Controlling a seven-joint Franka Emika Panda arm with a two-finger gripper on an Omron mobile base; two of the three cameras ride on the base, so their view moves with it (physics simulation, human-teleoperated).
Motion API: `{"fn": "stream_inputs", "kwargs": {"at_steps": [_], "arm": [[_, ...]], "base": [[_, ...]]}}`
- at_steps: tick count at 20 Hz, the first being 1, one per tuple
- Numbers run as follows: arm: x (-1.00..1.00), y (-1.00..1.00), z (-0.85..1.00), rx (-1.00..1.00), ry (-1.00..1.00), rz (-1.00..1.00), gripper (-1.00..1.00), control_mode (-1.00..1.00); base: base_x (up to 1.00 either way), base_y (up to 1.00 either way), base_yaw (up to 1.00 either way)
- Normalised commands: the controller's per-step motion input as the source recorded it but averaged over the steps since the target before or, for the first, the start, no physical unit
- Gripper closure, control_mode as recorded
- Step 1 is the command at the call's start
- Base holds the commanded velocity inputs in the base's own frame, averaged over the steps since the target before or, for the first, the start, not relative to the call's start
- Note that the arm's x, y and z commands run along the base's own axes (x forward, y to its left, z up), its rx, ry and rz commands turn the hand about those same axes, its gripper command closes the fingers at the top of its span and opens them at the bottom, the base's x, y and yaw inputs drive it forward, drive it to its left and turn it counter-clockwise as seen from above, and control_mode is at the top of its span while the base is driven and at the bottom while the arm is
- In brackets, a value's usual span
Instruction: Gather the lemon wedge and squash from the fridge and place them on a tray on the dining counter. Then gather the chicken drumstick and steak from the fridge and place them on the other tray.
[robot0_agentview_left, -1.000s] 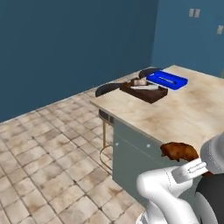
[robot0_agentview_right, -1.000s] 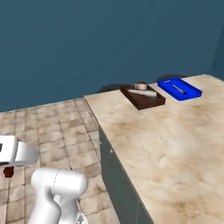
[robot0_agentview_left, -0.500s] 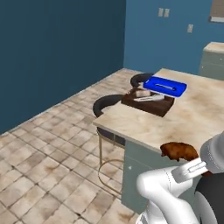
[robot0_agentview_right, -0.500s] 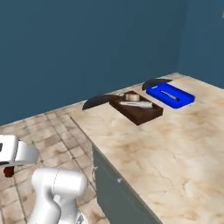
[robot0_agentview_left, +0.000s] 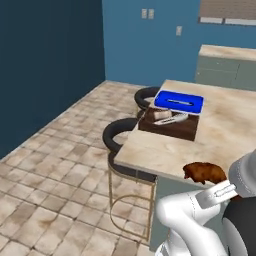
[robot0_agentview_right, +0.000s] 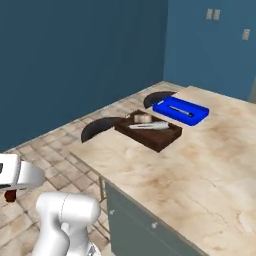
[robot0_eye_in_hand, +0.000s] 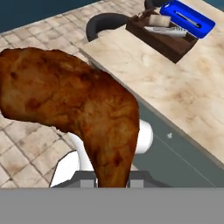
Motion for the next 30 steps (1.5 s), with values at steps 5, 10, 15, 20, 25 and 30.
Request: {"fn": "stream_inputs", "kwargs": {"at_steps": [5,10,15,20,25,30], "arm": [[0.00,0.00,0.00,0.00,0.00,0.00,1.00,1.00],[0.00,0.00,0.00,0.00,0.00,0.00,1.00,1.00],[0.00,0.00,0.00,0.00,0.00,0.00,1.00,1.00],[0.00,0.00,0.00,0.00,0.00,0.00,1.00,1.00],[0.00,0.00,0.00,0.00,0.00,0.00,1.00,1.00],[0.00,0.00,0.00,0.00,0.00,0.00,1.00,1.00]], "base": [[0.26,0.53,-0.42],[0.26,0.41,-0.40],[0.35,0.30,-0.41],[0.47,0.34,-0.45],[0.51,0.40,-0.45],[0.48,0.39,-0.42]]}}
